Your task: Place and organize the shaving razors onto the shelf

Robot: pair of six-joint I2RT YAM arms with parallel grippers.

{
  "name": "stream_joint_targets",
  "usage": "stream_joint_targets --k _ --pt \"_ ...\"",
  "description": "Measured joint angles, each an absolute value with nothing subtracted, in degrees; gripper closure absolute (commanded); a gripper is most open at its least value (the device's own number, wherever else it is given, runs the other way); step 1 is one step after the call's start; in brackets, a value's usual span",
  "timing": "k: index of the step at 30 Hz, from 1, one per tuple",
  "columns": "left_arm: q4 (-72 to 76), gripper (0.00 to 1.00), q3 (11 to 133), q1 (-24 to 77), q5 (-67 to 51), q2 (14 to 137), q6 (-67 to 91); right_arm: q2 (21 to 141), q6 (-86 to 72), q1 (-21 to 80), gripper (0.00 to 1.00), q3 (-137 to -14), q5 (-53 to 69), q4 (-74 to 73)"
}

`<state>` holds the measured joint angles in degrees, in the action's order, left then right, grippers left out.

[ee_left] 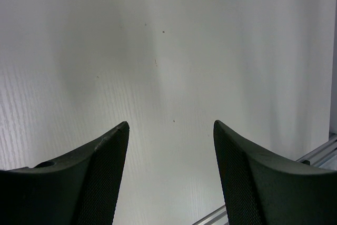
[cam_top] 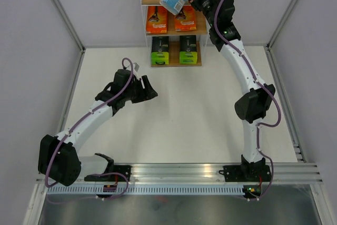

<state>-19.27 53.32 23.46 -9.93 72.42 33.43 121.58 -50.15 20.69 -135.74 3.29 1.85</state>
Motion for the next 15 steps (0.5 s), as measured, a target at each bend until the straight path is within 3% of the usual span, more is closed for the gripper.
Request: stream_joint_targets --k 7,15 --pt "-19.7 0.29 53.3 23.2 -8.9 70.8 35.0 126.8 -62.7 21.0 0.99 -137.6 -5.1 17.2" --pt "-19.9 0.29 53.2 23.1 -7.4 68.6 36.0 127.8 -65.3 25.1 1.0 -138.5 -19.7 18.6"
